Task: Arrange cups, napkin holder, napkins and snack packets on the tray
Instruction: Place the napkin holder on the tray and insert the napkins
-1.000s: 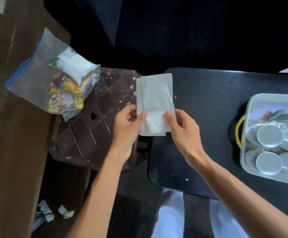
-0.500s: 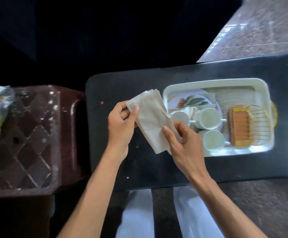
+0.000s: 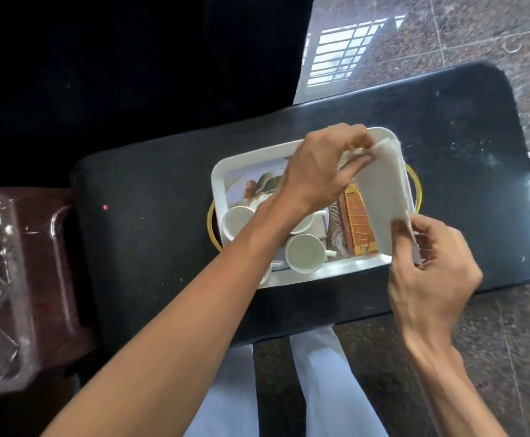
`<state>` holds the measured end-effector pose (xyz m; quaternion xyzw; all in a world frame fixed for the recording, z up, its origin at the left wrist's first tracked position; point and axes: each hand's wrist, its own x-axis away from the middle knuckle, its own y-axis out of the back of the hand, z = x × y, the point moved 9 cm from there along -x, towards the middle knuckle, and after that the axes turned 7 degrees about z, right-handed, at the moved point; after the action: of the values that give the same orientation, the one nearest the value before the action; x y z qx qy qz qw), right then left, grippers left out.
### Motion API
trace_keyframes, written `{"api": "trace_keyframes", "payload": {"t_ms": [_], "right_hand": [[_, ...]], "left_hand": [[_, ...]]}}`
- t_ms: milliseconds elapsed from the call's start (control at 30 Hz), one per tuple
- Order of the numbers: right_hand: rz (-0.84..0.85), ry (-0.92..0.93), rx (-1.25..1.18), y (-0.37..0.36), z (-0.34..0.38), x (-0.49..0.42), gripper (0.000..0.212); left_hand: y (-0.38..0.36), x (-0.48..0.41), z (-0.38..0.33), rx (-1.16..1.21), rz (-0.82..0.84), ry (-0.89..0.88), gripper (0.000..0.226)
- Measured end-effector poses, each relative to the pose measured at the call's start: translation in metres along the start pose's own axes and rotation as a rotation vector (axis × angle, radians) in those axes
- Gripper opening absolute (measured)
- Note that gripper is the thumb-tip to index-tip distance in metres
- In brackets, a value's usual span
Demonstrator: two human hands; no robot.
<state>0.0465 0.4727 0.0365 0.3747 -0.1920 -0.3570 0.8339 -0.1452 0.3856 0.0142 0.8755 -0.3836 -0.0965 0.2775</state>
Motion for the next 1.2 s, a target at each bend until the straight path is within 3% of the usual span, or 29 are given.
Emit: {"api": "trace_keyframes", "payload": {"t_ms": [133,400,633,733,900,1000,1200], "right_hand": [[-0.023,-0.048,0.105,-0.001,-0.018,0.000,0.013],[0.099,-0.048,0.189,-0.029,-0.039,-0.005,0.022],[0.139,-0.021,0.218,-0.032,-0.035,-0.011,0.026],[0.173,0.074,0.220,-0.039,-0.011,-0.013,0.023],[0.443,0.384,0.125,-0.101,0.070,0.008,0.024],[0.609,0.556,0.149,-0.154,0.132,0.044,0.034],[0.831,0.873,0.350,-0.251,0.245,0.140,0.071]], "left_hand": [[-0.032,-0.011,0.007,-0.073,0.034,0.049,0.015],[-0.072,-0.004,0.045,-0.039,0.164,0.211,0.014],[-0.067,0.014,0.051,-0.013,0.177,0.251,0.030],[-0.040,0.037,0.057,-0.006,0.079,0.275,0.028],[0.039,0.105,0.072,-0.122,-0.181,0.329,0.028],[0.102,0.165,0.096,-0.212,-0.331,0.435,0.033],[0.218,0.303,0.159,-0.457,-0.423,0.721,0.048]]}}
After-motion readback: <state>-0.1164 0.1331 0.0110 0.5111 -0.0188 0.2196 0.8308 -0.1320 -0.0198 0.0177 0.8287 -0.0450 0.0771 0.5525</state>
